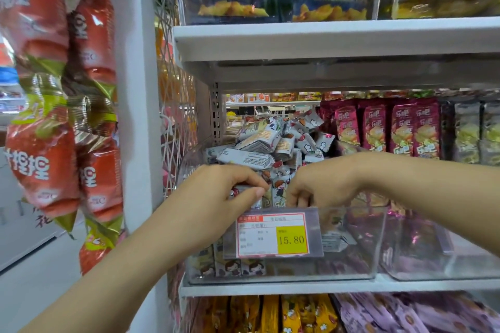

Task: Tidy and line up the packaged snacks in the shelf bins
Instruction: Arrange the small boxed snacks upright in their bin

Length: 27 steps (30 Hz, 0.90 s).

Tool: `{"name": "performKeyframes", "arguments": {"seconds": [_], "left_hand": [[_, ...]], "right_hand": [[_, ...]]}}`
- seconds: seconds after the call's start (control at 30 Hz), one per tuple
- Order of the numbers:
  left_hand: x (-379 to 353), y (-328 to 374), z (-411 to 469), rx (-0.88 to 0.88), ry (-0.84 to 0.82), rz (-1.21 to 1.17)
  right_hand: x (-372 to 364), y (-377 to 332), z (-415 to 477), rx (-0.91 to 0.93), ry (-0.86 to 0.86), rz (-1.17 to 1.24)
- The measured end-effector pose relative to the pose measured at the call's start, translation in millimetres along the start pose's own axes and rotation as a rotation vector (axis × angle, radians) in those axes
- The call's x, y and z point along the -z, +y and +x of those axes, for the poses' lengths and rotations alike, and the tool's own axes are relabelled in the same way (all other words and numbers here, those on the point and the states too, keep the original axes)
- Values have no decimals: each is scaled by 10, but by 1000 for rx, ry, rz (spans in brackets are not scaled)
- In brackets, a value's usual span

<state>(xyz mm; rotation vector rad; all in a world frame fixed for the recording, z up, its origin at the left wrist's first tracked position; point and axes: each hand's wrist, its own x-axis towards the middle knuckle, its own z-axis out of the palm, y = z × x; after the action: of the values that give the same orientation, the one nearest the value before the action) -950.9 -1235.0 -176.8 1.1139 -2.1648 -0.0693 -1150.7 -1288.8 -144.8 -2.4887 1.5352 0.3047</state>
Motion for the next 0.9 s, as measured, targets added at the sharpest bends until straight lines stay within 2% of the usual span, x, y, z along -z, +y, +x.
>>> {"name": "performKeyframes", "arguments": {"seconds": [0.17, 0.33, 0.5, 0.77, 0.9], "left_hand": [[0, -5, 13, -6, -1, 16], [-7, -2, 19, 0, 1, 13], [-5, -6, 19, 3, -4, 14], [16, 12, 9, 2, -24, 17], [17, 27, 10, -4, -9, 8]], "right_hand": [[-28, 3, 23, 80, -4, -254], [-48, 35, 47, 121, 28, -271], [83, 25, -103, 116, 20, -47], [344, 134, -568, 218, 248, 277], [287, 168, -645, 284, 252, 452]]}}
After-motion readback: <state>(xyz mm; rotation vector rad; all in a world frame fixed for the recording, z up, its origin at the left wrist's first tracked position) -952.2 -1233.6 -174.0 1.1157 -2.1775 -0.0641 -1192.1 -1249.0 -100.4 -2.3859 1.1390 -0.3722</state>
